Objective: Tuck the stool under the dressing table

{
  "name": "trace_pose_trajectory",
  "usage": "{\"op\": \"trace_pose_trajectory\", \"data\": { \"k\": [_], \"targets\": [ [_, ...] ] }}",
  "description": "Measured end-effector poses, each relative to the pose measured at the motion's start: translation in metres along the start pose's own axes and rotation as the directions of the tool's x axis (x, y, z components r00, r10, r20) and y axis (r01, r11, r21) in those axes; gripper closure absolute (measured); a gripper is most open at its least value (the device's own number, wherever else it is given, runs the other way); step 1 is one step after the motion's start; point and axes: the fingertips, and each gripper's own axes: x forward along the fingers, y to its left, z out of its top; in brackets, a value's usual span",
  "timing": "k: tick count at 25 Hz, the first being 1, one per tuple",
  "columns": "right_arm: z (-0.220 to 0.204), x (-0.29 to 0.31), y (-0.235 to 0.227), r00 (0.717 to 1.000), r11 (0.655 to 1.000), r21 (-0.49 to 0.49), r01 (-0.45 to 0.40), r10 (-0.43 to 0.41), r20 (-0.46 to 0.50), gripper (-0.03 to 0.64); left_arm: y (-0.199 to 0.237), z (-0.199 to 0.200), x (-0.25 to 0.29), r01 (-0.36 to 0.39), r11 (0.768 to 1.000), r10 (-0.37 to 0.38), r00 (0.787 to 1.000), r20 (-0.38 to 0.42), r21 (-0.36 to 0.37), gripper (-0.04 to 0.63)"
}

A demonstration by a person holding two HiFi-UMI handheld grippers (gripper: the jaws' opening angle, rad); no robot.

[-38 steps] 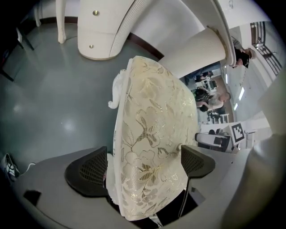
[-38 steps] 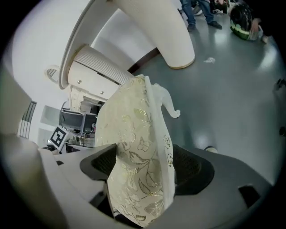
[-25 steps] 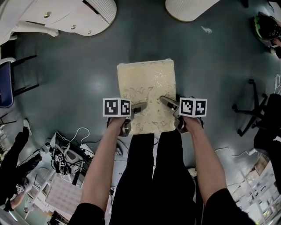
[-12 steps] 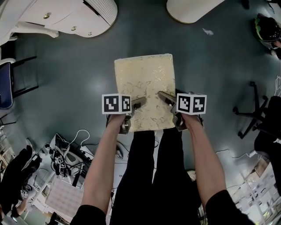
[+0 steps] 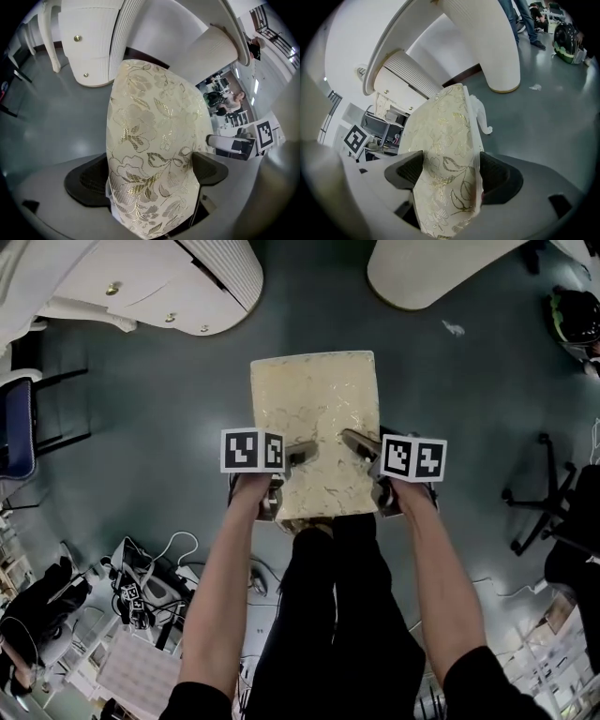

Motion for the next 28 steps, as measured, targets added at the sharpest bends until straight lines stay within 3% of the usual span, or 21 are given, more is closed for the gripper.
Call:
{"op": "trace_pose_trajectory", "data": {
  "k": [14,19,28],
  "targets": [
    [0.087,0.022,-0.01,1.0,0.997,-0.074,-0.023,0.024,0.011,0.282,-0.002,0.08,0.005,-0.039,0.997,0.043,0.997,0.062,-0.06,0.044],
    [0.118,0.029,-0.016,0.997,0.998,-0.053,-0.027,0.03,0.065,0.282,-0.003,0.119,0.003,-0.103,0.995,0.104,0.99,0.1,-0.014,0.058],
    [0.153,0.034,-0.018,0.995,0.997,-0.068,-0.046,0.052,0.09,0.282,-0.004,0.161,0.002,-0.102,0.995,0.099,0.989,0.113,0.02,0.061]
  ]
}}
